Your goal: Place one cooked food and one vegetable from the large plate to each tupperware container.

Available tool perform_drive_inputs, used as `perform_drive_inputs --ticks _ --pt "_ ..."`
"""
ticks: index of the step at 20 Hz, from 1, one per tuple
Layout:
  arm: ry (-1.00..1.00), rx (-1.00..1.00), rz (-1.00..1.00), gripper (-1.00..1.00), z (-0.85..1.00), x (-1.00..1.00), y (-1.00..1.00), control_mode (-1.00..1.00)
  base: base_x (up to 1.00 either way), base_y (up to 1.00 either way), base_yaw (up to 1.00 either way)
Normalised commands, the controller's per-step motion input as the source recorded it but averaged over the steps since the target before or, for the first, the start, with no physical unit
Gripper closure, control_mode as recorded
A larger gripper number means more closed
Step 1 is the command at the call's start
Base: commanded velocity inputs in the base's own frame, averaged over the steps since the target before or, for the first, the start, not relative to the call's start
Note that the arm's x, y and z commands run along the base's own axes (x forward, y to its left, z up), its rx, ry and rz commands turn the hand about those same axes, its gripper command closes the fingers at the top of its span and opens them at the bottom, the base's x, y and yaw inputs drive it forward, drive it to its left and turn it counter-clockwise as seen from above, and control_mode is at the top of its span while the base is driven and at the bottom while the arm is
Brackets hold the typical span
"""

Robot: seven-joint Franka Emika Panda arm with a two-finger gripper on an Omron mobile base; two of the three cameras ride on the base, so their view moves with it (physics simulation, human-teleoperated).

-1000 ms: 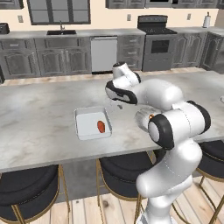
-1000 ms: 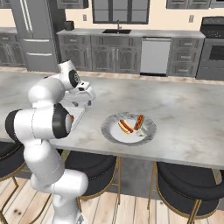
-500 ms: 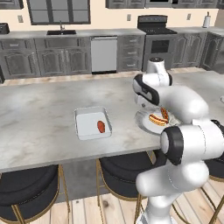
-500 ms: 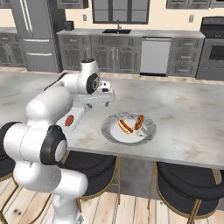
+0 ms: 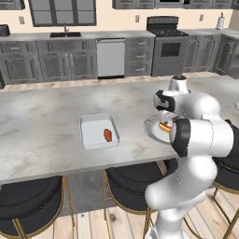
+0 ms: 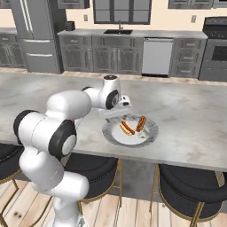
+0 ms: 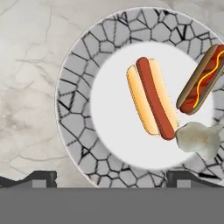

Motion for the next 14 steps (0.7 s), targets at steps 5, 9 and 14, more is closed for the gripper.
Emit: perform_drive_inputs --ticks 5,9,14 --pt "0.0 -0.01 0.0 -1.0 -0.43 0.43 -0.52 -1.0 0.0 0.0 0.0" --pt "0.02 -0.03 0.0 -1.0 -0.33 0.38 -0.12 -1.0 0.0 0.0 0.0" --pt "0.04 -0.04 0.0 -1.0 -0.21 0.28 0.01 -1.0 0.0 0.0 0.0"
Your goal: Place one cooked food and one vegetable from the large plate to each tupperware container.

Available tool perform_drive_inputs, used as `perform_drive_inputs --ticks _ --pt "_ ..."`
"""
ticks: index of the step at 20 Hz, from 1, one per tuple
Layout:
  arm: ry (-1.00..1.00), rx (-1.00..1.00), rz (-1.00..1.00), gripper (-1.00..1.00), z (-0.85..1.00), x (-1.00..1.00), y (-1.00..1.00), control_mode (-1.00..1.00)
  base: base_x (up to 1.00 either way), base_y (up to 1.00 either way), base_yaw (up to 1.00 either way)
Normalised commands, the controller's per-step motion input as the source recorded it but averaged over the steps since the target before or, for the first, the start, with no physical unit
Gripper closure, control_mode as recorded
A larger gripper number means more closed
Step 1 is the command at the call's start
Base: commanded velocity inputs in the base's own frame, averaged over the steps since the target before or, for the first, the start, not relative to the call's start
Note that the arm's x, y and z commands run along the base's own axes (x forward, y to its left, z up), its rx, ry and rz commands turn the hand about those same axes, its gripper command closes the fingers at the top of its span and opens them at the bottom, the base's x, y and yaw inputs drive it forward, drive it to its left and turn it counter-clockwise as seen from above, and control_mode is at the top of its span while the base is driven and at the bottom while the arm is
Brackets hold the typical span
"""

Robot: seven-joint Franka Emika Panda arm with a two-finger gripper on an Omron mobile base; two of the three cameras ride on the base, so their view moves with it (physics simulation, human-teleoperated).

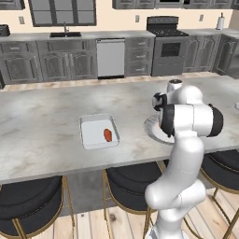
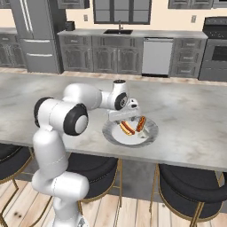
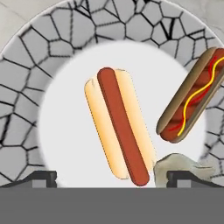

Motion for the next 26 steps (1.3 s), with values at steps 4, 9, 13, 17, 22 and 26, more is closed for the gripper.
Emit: perform_drive_inputs --ticks 4,9,13,17,22,26 --pt "0.12 -0.01 0.01 -1.0 -0.5 0.4 0.0 -1.0 0.0 0.0 0.0" --pt "0.07 0.0 0.08 -1.0 -0.36 0.11 0.0 -1.0 0.0 0.0 0.0" --pt "0.01 0.0 0.05 -1.0 -0.08 0.33 -0.24 -1.0 0.0 0.0 0.0" --pt "0.06 0.0 0.02 -1.0 -0.23 0.12 -0.02 -1.0 0.0 0.0 0.0" --pt "0.09 0.0 0.04 -1.0 -0.3 0.0 0.0 -1.0 0.0 0.0 0.0" --pt "0.0 0.0 0.02 -1.0 0.0 -0.11 0.01 -1.0 0.0 0.0 0.0"
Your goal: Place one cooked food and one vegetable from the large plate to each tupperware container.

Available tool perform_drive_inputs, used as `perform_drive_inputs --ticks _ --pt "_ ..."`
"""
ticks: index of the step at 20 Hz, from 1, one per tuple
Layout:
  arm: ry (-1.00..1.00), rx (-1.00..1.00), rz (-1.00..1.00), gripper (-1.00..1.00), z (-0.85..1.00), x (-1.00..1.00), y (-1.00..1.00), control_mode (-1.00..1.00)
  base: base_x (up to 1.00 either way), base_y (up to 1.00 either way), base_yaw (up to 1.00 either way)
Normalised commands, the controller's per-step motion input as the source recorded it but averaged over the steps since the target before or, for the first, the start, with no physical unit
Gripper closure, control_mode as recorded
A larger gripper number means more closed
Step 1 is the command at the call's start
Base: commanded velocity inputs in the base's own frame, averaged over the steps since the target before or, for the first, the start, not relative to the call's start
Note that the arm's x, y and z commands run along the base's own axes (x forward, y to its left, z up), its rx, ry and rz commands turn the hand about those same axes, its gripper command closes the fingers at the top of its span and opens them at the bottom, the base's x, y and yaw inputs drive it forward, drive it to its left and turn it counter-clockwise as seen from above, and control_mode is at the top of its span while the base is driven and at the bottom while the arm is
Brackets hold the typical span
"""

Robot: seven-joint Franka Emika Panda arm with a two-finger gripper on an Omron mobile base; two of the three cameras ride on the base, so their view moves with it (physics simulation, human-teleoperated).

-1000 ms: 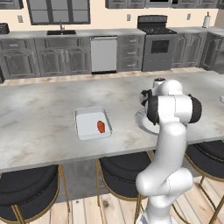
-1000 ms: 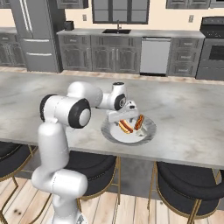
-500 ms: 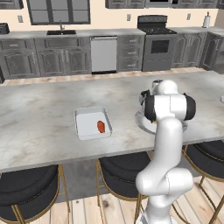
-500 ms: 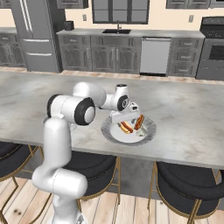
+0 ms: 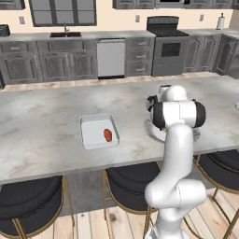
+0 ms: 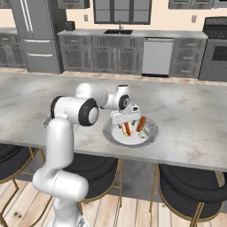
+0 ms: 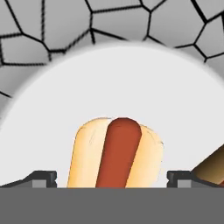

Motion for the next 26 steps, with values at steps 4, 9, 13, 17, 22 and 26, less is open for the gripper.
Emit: perform_drive_inputs --ticks 4,9,13,17,22,26 --pt "0.0 0.0 -0.05 -1.0 -0.03 -0.32 0.0 -1.0 0.0 0.0 0.0" --pt "0.0 0.0 -0.07 -1.0 -0.16 -0.25 0.0 -1.0 0.0 0.0 0.0" --pt "0.0 0.0 -0.04 -1.0 -0.15 -0.01 -0.02 -1.0 0.0 0.0 0.0" --pt "0.0 0.0 -0.02 -1.0 -0.05 0.01 -0.01 -1.0 0.0 0.0 0.0" --pt "0.0 0.0 0.0 -1.0 -0.09 0.0 0.0 -1.0 0.0 0.0 0.0" --pt "0.0 0.0 0.0 1.0 -0.13 0.0 0.0 -1.0 0.0 0.0 0.0"
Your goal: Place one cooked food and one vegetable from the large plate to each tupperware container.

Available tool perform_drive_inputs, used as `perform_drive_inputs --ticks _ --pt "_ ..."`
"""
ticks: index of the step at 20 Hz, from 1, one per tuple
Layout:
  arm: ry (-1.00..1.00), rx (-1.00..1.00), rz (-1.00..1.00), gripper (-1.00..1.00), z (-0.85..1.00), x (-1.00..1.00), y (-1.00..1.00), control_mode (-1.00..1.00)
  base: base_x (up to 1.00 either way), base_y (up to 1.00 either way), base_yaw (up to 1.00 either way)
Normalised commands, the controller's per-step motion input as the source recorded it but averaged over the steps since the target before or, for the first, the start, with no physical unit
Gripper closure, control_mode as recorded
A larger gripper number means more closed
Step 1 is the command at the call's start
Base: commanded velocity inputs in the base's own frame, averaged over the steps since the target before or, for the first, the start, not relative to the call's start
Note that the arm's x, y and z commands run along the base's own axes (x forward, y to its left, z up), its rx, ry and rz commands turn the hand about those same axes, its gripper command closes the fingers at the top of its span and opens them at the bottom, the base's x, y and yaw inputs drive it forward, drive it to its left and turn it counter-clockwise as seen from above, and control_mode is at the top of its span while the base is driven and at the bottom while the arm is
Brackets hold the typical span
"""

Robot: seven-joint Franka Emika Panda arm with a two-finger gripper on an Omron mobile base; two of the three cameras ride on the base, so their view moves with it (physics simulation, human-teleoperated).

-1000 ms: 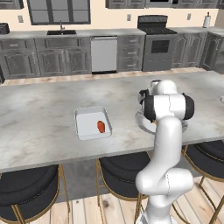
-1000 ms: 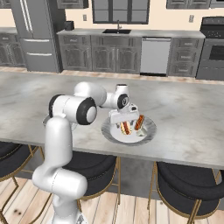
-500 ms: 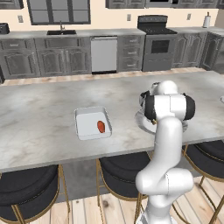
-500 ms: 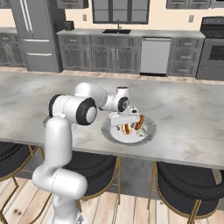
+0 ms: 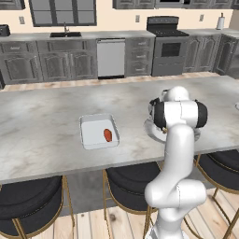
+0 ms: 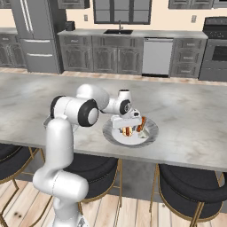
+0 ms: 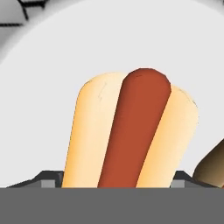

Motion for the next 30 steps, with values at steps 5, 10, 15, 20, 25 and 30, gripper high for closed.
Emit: perform_drive_inputs --ticks 5,10,15,20,25,30 --pt "0.0 0.0 0.0 1.0 -0.07 -0.04 0.04 -1.0 0.0 0.0 0.0" --pt "-0.06 -0.04 -0.16 1.0 0.62 -0.35 0.72 -1.0 0.0 0.0 0.0" --pt "0.0 0.0 -0.3 1.0 0.68 -0.01 1.0 -1.0 0.0 0.0 0.0" --pt "0.0 0.0 -0.21 1.0 0.43 0.0 1.0 -1.0 0.0 0.0 0.0" --pt "0.0 0.0 -0.15 1.0 0.17 0.0 1.0 -1.0 0.0 0.0 0.0" --pt "0.0 -0.02 -0.07 1.0 0.0 0.0 1.0 -1.0 0.0 0.0 0.0"
